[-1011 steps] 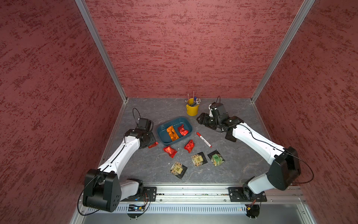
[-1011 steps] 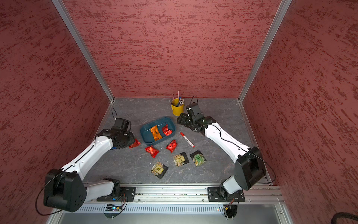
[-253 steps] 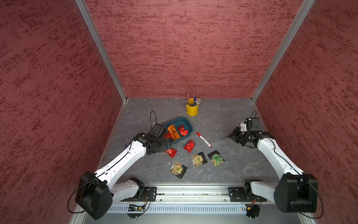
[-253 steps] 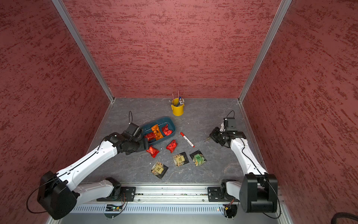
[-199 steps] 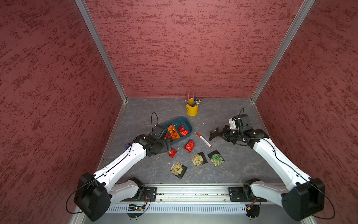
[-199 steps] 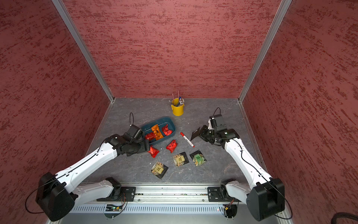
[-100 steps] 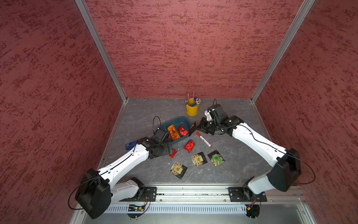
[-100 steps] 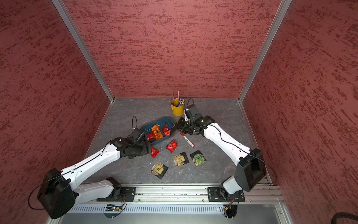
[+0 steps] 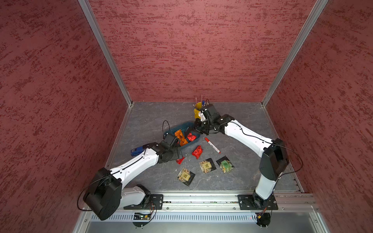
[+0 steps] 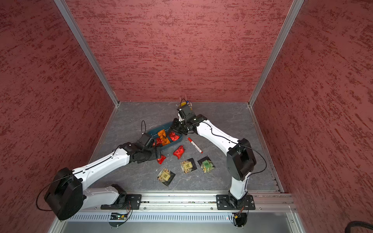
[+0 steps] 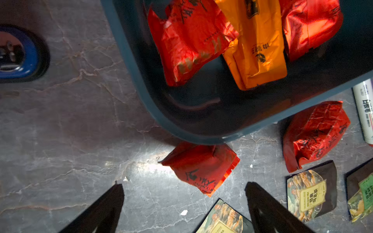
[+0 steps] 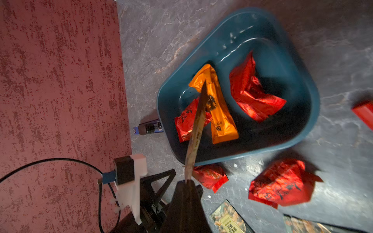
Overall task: Put the tea bags into the storage box
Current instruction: Place the tea bag in the storage box.
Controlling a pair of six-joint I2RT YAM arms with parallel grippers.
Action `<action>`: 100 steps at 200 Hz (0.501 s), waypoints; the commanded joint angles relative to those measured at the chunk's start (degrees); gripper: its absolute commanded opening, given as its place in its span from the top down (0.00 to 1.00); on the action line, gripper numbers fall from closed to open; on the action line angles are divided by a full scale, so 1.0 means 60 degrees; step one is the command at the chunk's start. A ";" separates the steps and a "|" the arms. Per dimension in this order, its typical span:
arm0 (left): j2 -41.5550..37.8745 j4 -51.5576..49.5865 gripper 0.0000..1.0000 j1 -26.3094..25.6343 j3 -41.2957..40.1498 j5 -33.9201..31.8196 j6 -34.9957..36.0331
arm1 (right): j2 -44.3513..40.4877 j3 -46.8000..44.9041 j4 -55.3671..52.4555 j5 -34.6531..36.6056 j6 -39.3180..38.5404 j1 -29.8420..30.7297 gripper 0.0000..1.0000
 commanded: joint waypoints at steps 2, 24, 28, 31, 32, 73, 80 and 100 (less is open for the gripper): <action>0.0279 0.0643 0.01 -0.0016 -0.0138 0.0070 0.0342 | 0.0881 0.0079 0.0422 -0.0319 0.0074 -0.0039 0.96; 0.0467 0.0883 0.01 -0.0030 -0.0220 0.0086 0.0366 | 0.1020 -0.0310 0.0718 -0.0128 0.0139 -0.0164 0.51; 0.0492 0.0926 0.01 -0.0030 -0.0252 0.0087 0.0374 | 0.0961 -0.0404 0.0813 -0.0091 0.0125 -0.0183 0.47; 0.0511 0.0954 0.01 -0.0031 -0.0262 0.0089 0.0360 | 0.0903 -0.0451 0.0855 -0.0071 0.0118 -0.0196 0.45; 0.0516 0.0972 0.01 -0.0031 -0.0265 0.0089 0.0351 | 0.0892 -0.0465 0.0866 -0.0064 0.0115 -0.0196 0.44; 0.0688 0.1266 0.02 -0.0031 -0.0388 0.0083 0.0327 | 0.0317 -0.0296 -0.0005 0.0360 -0.0556 -0.0239 0.31; 0.0694 0.1311 0.03 -0.0031 -0.0427 0.0102 0.0325 | 0.0173 -0.0350 -0.0086 0.0434 -0.0608 -0.0239 0.30; 0.0696 0.1499 0.05 -0.0024 -0.0567 0.0118 0.0309 | -0.0299 -0.0805 -0.0020 0.0569 -0.0597 -0.0239 0.30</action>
